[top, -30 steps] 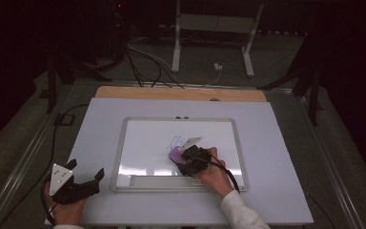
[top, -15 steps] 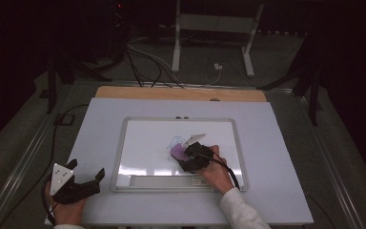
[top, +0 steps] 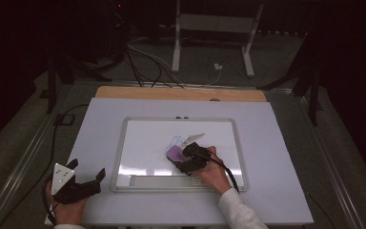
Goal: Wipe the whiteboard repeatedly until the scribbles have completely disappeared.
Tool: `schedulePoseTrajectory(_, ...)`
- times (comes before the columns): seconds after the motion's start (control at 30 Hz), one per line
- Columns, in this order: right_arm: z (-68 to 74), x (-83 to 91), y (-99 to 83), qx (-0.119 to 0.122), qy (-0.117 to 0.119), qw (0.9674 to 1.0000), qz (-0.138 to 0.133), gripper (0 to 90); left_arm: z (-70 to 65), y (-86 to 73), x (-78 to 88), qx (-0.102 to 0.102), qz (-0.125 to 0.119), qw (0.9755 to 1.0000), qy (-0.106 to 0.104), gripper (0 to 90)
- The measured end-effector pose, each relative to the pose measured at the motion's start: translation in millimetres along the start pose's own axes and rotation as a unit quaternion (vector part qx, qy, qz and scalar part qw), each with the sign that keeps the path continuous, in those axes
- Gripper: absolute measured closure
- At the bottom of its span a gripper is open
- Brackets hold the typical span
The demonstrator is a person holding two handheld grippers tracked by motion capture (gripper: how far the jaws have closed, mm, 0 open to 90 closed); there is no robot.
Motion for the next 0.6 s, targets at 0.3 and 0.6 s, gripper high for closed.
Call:
schedulePoseTrajectory(0.3, -19.1, -1.4, 11.3, -0.021, -0.079, 0.9966, -0.009, 41.3, 0.9, -0.3, 1.0, 0.001, -0.001, 1.0, 0.001, 0.5)
schedulePoseTrajectory(0.6, -7.4, -2.2, 8.8, 0.006, -0.046, 0.9989, 0.004, 41.3, 0.7, -0.2, 0.8, 0.0, 0.0, 1.0, 0.001, 0.5)
Point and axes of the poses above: each handheld gripper's, and its own axes: x roughly backward along the jaws, y roughly out of its top, z roughly to its left, the point moved 8 cm from there along -x, roughly forward along the jaws, and after that the axes turned 14 degrees about -x, right-handed, at the moved point
